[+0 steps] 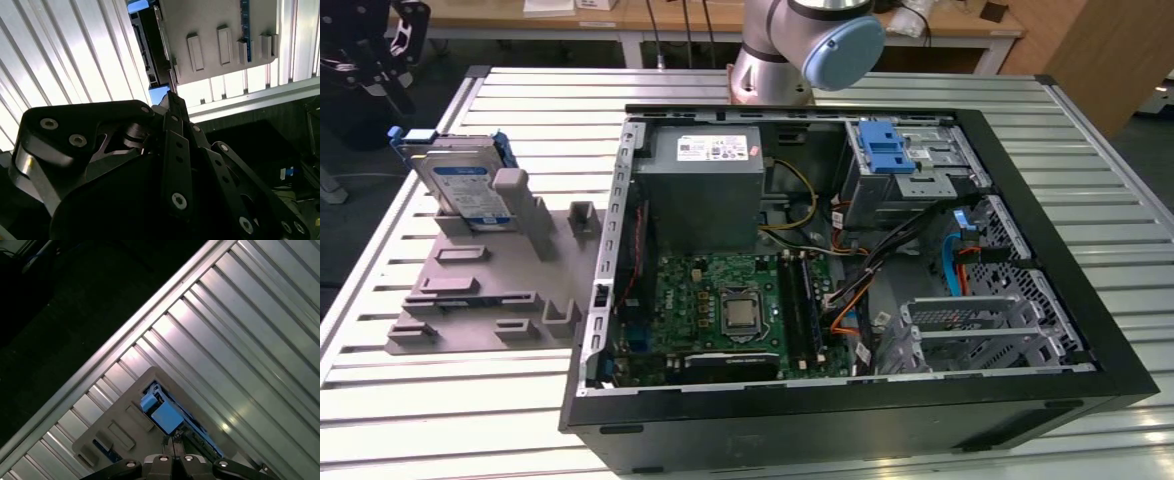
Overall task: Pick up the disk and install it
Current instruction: 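Pick up the disk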
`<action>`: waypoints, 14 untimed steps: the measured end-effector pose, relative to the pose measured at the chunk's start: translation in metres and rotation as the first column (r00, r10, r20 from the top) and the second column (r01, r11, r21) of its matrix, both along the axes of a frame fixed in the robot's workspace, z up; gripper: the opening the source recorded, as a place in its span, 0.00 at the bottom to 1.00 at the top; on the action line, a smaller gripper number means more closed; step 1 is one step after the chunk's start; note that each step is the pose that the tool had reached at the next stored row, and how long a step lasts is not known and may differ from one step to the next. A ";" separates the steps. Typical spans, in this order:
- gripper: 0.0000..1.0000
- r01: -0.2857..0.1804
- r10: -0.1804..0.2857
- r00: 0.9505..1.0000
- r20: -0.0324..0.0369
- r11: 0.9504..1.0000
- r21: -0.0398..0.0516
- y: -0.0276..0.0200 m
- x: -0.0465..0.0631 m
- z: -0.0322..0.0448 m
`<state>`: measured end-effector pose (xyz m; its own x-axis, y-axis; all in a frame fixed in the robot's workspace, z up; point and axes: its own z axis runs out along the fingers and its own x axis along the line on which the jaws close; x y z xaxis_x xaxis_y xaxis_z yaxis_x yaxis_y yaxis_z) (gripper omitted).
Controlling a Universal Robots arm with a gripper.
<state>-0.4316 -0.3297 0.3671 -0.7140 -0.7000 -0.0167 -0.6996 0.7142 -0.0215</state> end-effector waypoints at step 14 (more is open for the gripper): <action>0.11 -0.027 0.027 1.000 0.000 1.000 0.000 0.0000 0.000 0.0000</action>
